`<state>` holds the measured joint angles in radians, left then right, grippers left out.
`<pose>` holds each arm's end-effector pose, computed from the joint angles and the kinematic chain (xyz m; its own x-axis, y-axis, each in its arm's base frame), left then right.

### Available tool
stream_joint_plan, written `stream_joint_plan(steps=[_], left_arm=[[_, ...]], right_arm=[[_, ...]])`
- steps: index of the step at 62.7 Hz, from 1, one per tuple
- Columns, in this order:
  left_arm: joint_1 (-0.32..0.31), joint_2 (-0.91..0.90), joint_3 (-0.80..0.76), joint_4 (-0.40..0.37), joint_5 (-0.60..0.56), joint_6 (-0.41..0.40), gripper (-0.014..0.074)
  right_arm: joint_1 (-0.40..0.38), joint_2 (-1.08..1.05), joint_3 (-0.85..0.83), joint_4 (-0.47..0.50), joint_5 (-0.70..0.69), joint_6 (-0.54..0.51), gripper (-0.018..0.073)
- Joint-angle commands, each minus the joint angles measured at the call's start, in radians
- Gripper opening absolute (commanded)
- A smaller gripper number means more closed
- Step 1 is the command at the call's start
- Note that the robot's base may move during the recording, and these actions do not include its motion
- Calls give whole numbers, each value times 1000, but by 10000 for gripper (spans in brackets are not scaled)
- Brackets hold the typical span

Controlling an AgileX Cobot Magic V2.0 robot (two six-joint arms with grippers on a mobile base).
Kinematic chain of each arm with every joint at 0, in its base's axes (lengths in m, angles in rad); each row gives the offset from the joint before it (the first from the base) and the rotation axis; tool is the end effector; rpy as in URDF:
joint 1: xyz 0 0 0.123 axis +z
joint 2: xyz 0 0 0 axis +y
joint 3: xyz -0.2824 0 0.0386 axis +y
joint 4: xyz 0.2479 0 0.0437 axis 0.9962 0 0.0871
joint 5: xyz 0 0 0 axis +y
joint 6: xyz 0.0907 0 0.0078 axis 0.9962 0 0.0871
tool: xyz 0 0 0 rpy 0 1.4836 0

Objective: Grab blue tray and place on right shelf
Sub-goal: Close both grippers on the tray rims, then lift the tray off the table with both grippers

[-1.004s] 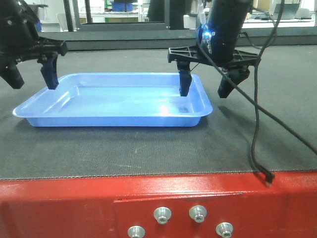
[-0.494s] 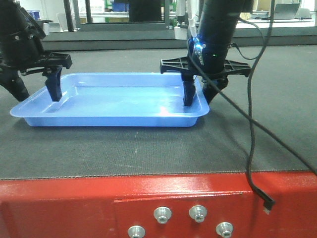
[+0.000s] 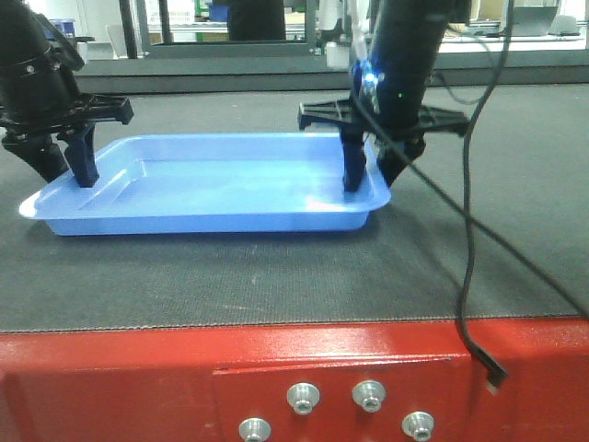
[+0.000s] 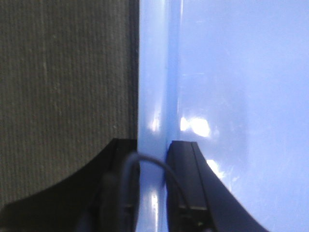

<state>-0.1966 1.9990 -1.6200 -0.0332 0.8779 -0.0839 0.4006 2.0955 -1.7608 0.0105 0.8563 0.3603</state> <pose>0.4255 -0.0871 0.2289 -0.9193 0.0762 -0.3861 0.1092 0.9919 -0.0644 0.4272 0.1817 0.2266 -0.9086 0.0051 -0.4177 -0.0719 0.9831 0.1682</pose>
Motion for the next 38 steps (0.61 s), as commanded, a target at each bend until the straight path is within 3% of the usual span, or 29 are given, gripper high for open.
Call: stream_joint_plan(steps=[1,23,38], left_arm=[[-5,-115,-30,5,2,6,-44],[-7,-368,-30,5,135,6,-44],[-7,-539,-23,-12,271,6,-44]], right_arm=[[-1,-131,-31,-41,-20,-14,68],[3,-362,2,-81,81,-14,68],[70,-546,140,-162,95,-14,68]])
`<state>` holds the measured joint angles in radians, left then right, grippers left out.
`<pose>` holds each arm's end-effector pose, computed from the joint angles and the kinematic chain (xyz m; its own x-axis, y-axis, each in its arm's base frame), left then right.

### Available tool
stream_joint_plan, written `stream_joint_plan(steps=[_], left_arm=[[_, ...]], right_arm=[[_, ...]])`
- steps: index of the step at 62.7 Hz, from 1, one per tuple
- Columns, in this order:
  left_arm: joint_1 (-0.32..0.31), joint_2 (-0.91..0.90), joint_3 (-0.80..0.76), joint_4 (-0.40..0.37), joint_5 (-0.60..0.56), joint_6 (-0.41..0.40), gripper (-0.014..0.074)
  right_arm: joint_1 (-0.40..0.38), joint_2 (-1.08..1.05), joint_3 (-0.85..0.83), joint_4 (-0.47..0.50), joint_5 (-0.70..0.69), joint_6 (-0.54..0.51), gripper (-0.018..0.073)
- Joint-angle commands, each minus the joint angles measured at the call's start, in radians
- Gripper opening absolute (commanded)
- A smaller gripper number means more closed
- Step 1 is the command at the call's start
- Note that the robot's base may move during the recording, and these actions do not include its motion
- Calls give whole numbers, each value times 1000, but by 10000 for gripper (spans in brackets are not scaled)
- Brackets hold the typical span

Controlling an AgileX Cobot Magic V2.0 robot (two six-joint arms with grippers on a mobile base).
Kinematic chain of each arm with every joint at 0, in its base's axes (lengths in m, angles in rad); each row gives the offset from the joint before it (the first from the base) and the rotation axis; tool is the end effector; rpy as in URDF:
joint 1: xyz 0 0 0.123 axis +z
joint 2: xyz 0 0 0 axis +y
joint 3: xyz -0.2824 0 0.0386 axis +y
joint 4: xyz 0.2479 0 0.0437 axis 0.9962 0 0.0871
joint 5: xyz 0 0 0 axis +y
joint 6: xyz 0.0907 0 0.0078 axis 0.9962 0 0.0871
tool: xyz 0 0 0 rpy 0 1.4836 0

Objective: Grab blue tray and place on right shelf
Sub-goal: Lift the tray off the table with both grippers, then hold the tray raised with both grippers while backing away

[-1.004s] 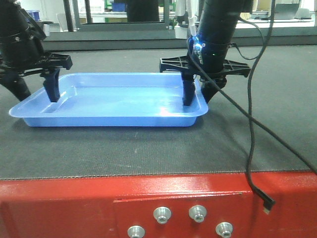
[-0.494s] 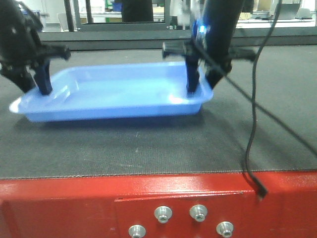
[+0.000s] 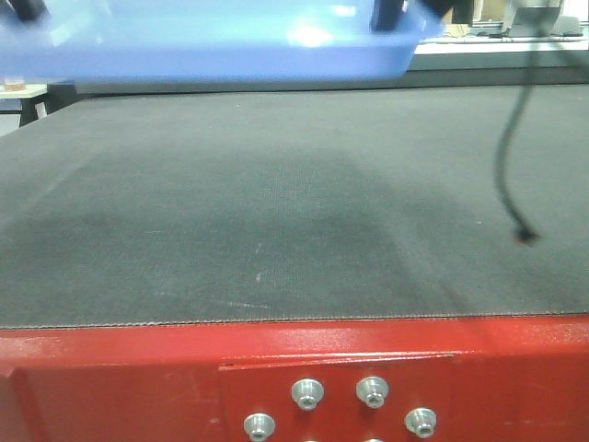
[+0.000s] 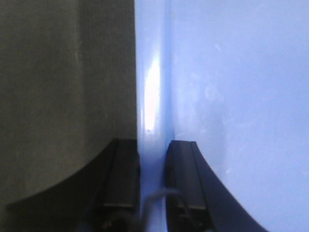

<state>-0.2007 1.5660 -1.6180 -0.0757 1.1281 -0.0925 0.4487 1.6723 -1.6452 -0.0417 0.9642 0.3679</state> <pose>0.3245 -0.0724 0.3862 -0.8411 0.0442 -0.5391 0.1319 0.9833 -0.1252 0.3367 0.1586 0.3654 -0.8062 -0.0139 -0.5915 -0.1513 0.9713 0.1834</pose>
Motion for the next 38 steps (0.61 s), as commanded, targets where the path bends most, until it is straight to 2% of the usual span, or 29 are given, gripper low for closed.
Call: stream_joint_plan(steps=[1,18,30,38], left_arm=[[-3,-115,-25,30,27,15,-44],[-3,-219,-24,29,143,15,-44],[-3,-232,-24,-2,204,23,-44],[-10,-232,-24,-34,182,26,-44]], right_arm=[[29,-136,35,-117,-13,-21,68],[109,-354,187,-131,-3,-10,68],[112,-457,192,-131,19,-10,68],[112,-480,192,-131,19,-10,68]])
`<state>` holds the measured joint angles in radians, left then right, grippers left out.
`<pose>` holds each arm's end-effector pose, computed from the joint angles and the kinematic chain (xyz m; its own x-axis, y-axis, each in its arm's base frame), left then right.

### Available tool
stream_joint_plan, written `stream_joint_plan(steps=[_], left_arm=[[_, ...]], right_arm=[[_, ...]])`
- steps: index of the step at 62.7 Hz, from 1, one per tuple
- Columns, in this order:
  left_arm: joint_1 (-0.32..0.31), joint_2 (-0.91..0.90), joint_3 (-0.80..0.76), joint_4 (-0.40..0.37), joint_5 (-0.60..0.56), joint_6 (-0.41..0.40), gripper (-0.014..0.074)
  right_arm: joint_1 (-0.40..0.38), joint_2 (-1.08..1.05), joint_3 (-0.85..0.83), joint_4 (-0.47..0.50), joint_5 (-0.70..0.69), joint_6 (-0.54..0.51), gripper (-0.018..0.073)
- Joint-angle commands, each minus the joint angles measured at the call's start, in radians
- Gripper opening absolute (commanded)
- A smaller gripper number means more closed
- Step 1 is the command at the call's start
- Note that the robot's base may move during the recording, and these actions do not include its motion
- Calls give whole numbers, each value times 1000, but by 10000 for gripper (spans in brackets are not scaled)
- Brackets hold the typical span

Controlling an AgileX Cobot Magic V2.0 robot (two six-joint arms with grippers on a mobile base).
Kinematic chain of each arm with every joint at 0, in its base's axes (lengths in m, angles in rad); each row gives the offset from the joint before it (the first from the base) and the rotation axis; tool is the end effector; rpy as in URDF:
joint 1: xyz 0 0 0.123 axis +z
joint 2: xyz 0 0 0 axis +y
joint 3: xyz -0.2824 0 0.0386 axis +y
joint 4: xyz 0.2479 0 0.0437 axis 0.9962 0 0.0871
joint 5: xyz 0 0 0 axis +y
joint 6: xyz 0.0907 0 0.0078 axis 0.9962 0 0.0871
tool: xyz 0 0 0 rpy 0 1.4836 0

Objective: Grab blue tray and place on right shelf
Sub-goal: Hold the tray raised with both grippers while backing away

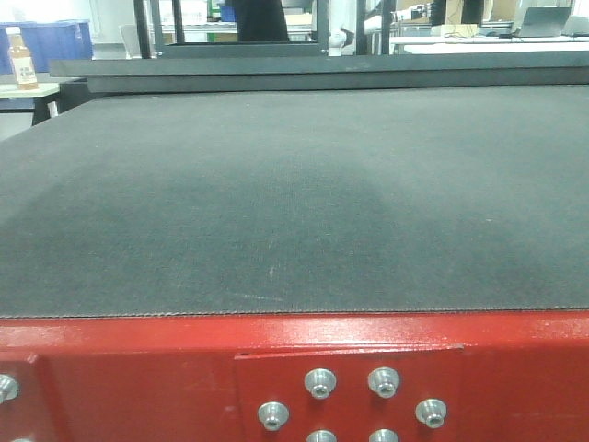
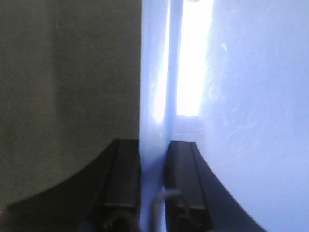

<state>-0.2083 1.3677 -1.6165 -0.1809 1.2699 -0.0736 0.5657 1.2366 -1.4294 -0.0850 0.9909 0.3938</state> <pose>0.2550 -0.0699 0.4389 -0.8162 0.0442 -0.5760 0.2020 0.9560 -0.2128 0.2125 0.1272 0.4336 -0.6834 -0.0319 -0.7293 -0.2729 0.9378 0.2147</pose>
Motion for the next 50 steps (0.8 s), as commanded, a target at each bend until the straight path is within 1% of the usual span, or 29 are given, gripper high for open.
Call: stream_joint_plan(steps=[1,8,14,19,24,50], left_arm=[[-5,-34,-26,71,34,7,-44],[-42,-34,-26,67,-13,7,-44],[-92,-34,-26,70,-27,7,-44],[-127,-34,-26,87,-39,7,-44],[-150,-34,-26,106,-43,7,-44],[-153,-34,-26,104,-43,7,-48]], right_arm=[[-5,-44,-24,-87,-8,-36,68],[-6,-35,-22,-88,-10,-36,68],[-6,-18,-22,-106,-16,-36,68],[-6,0,-20,-130,-25,-36,68],[-6,16,-20,-141,-25,-36,68],[-6,40,-20,-140,-16,-36,68]])
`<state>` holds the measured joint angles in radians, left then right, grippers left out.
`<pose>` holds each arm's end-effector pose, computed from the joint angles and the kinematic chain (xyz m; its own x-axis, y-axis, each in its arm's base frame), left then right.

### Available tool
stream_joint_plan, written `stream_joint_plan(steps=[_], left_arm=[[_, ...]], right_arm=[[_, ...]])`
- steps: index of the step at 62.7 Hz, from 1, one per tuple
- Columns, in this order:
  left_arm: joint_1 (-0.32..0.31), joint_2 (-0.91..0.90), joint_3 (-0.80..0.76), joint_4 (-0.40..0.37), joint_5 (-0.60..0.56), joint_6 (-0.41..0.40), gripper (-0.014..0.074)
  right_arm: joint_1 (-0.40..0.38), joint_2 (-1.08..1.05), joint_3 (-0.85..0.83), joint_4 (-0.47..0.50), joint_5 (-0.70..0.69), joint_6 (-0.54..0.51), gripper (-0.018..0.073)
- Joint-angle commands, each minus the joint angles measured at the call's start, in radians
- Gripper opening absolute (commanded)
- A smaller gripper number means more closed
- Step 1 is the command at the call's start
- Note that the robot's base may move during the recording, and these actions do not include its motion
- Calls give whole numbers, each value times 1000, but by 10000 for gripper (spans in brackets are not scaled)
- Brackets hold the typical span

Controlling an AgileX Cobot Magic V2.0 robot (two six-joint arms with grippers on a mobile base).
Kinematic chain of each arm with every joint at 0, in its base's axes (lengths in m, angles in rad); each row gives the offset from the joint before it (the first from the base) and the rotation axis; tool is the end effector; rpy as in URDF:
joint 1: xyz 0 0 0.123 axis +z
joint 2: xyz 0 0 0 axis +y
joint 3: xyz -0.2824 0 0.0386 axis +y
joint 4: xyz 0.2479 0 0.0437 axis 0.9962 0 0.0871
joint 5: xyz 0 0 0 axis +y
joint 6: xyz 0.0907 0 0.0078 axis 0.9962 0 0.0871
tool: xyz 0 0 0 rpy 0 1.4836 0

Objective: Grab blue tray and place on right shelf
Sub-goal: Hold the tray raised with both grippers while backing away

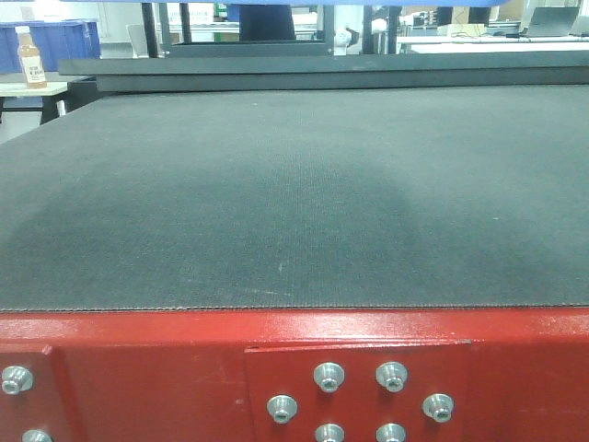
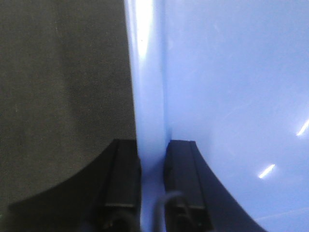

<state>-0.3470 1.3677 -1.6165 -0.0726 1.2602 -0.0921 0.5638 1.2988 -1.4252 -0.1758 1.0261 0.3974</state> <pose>0.2471 -0.0960 0.4383 -0.7884 0.1641 -0.5929 0.2904 0.9489 -0.1235 0.2304 0.1296 0.4150 -0.7140 -0.0995 -0.6930 -0.2370 0.9658 0.1055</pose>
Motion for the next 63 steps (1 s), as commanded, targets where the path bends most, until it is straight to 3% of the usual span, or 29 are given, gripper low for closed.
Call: stream_joint_plan(steps=[1,63], left_arm=[[-14,-34,-26,-7,-33,25,-48],[-14,-34,-26,-23,-33,25,-48]], right_arm=[[-4,-23,-25,-50,-51,-39,68],[-4,-22,-25,-50,-52,-39,68]])
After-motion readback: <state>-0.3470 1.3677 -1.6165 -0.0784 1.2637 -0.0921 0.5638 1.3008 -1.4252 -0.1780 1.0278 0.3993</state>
